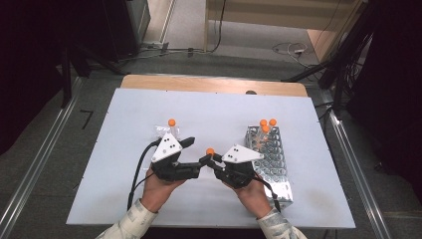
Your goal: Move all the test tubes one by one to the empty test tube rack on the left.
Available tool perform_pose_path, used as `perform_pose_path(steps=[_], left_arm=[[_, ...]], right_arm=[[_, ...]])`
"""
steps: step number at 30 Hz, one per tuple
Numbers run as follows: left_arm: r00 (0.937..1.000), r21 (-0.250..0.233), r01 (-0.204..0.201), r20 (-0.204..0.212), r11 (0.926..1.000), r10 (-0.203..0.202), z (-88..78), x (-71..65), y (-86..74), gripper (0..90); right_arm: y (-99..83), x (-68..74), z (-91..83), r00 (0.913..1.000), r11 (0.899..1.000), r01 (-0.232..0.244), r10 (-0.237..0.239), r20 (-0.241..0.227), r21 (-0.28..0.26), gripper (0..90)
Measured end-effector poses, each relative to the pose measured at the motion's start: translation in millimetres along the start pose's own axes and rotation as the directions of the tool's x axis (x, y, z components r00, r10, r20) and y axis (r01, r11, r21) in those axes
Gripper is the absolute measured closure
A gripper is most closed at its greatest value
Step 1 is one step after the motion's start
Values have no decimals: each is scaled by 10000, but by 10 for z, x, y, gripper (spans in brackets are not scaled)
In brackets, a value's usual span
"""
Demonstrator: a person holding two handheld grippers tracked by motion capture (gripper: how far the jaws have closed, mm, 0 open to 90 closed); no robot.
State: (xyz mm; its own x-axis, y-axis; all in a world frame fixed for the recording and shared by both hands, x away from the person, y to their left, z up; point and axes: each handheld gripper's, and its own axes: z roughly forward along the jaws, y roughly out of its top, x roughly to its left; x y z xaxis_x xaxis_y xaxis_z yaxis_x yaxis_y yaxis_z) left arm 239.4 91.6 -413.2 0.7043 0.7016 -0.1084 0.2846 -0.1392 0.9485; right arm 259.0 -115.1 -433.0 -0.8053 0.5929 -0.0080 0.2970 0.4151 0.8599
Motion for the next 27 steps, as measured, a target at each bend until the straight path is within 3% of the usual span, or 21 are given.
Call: perform_pose_path(steps=[6, 11, 18, 27], left_arm=[[9991, 181, -91, 419, 9998, 83, 66, -30, -19, 444], [9971, 274, 15, 762, 9996, -36, 114, -17, -31, 487], [9976, 296, -53, 688, 9995, 33, 126, -12, -41, 617], [9979, 296, -166, 635, 9994, 147, 126, -30, -49, 693]], right_arm=[[20, 28, 1, 9996, 9999, -125, 123, -239, -95, 724], [23, 12, -18, 9992, 9997, -216, 212, -343, -133, 724], [13, 15, -6, 9989, 9997, -234, 232, -404, -37, 724], [21, 20, -25, 9981, 9995, -309, 304, -531, -85, 721]])
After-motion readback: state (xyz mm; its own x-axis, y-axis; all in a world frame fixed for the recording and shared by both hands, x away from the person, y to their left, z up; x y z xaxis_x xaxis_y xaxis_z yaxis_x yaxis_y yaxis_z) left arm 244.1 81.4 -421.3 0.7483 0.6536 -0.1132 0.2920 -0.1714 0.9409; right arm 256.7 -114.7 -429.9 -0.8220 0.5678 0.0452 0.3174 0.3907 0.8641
